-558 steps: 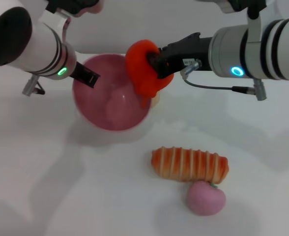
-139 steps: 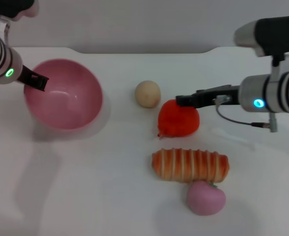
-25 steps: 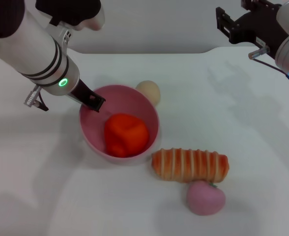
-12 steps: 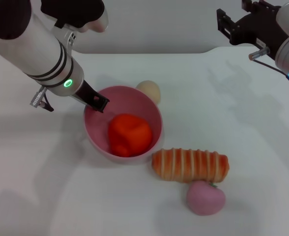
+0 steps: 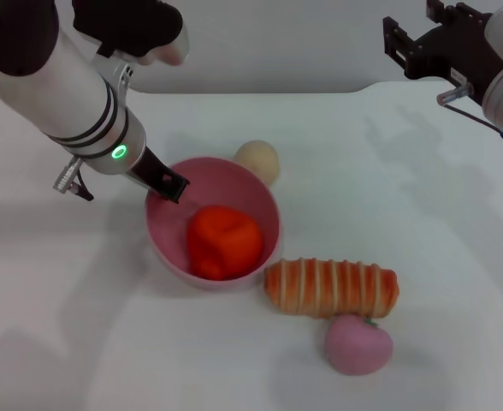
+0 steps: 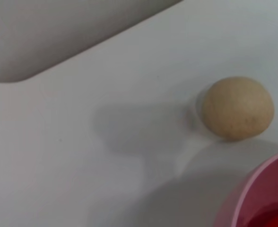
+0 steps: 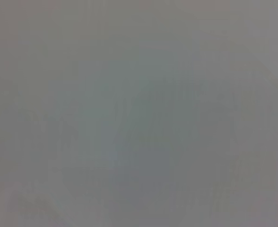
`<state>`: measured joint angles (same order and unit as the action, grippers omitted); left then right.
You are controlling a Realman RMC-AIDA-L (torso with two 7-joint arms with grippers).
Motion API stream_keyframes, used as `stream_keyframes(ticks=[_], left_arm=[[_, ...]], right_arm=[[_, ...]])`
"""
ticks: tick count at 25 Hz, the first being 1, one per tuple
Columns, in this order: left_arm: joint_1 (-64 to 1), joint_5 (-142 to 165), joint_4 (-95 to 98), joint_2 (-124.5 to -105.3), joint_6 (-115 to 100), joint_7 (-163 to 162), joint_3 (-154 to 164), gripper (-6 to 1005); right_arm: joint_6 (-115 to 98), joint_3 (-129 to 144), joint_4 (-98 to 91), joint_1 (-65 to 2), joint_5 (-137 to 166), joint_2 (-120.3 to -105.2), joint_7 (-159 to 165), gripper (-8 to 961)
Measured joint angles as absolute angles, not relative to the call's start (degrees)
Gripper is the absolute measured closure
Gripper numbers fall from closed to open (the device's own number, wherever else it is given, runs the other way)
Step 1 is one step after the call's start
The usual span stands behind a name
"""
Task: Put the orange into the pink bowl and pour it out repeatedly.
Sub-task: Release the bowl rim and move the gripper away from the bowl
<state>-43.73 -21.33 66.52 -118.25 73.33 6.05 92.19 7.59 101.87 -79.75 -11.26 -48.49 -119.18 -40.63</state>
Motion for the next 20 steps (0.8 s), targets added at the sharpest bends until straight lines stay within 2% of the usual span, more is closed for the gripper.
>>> stream_keyframes(ticks=[17,20], left_arm=[[-43.2,-20.6,65.8,-118.17,69.3,3.4,92.1,833],[-43.1,-20.5,65.8,-118.12,68.9,3.5,92.0,714]], right_arm=[[8.5,101.8,-79.6,-10.8,-48.8,-119.15,-40.4,301],[10.0,101.1,-79.3,-10.8,-48.9,-119.11,-40.3,296]])
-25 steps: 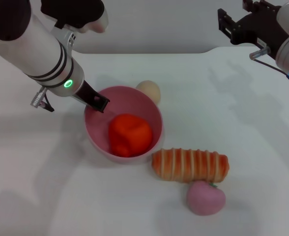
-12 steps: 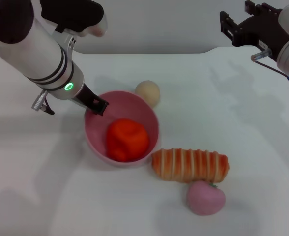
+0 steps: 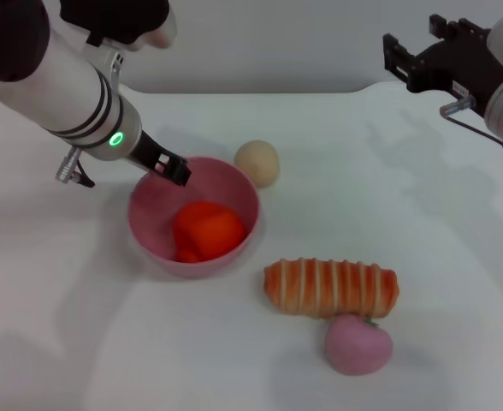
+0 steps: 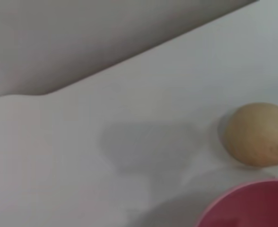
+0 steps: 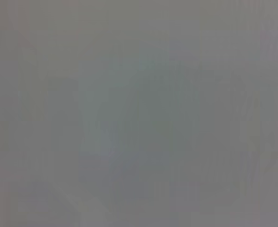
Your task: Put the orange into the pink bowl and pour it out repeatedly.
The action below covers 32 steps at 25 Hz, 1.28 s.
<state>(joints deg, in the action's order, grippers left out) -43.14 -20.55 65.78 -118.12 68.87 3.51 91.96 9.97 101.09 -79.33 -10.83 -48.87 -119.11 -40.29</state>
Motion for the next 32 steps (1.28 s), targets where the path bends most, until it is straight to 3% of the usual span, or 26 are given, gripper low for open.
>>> stream_keyframes(ticks=[8,10,12,15,19,25,32], left_arm=[[-41.2,-11.9,73.5,-118.05,64.2,3.2,88.8,424],[-39.9,-9.9,75.8,-118.08,60.8,2.9,87.8,198],[-39.9,-9.9,75.8,-118.08,60.8,2.9,87.8,190],[-28.0,-8.6,77.7,-118.17,29.9,1.8,89.4,177],[-21.4,-9.8,70.4,-118.28,6.4,1.6,93.8,160],[-19.8,-12.9,52.7,-118.36,-18.8,-4.0,96.8,152],[-20.0,-13.1,43.0,-118.34,-31.1,-8.8,98.1,152]], right_arm=[[13.6,98.5,-78.5,-11.1,-49.0,-118.91,-40.1,285],[12.8,97.7,-78.3,-10.7,-49.0,-118.99,-39.9,282],[8.3,98.3,-77.4,-9.7,-48.8,-119.1,-40.1,124],[-2.6,100.5,-73.8,-8.5,-48.1,-119.09,-41.2,126],[-13.4,102.8,-67.4,-8.6,-48.2,-119.07,-40.7,128],[-29.2,110.0,-59.2,-9.7,-47.8,-119.09,-35.0,128],[-40.1,114.5,-53.1,-10.6,-47.7,-119.03,-29.0,128]])
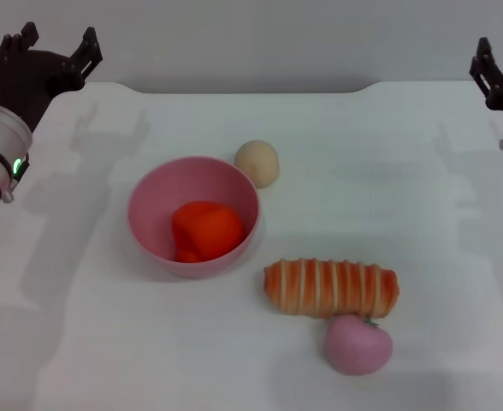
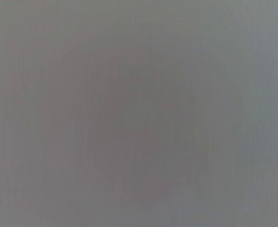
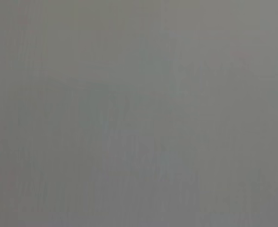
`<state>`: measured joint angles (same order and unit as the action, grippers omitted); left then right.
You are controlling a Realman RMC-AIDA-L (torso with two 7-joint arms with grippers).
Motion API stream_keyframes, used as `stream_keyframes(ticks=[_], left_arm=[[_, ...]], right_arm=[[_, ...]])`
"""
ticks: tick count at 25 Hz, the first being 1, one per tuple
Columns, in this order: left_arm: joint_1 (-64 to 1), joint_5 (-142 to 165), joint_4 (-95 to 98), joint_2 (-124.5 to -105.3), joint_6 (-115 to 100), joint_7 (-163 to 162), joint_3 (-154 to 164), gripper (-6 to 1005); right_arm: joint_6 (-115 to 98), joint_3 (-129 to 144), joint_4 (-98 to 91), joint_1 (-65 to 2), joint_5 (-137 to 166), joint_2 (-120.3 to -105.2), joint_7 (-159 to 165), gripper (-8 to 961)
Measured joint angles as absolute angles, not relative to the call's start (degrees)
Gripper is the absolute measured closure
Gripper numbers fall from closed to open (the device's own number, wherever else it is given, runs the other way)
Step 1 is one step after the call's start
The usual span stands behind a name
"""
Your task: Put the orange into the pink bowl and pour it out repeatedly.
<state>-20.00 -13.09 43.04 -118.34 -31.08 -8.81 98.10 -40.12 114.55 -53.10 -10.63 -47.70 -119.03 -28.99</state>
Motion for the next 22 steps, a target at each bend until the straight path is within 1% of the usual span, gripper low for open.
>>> stream_keyframes(ticks=[2,8,22], left_arm=[[-20.3,-13.0,41.7,-118.38,-31.7,-8.5,98.2,152],[-21.8,-12.9,38.3,-118.34,-32.3,-8.4,98.5,152],[-21.0,-12.9,37.8,-118.37,-32.7,-8.6,99.7,152]], right_arm=[[-46.9,117.8,-48.8,-11.6,-47.7,-118.99,-26.7,128],[-48.2,118.7,-45.4,-12.8,-47.9,-118.92,-23.8,128],[-48.4,119.5,-44.6,-13.1,-48.0,-118.95,-23.1,128]])
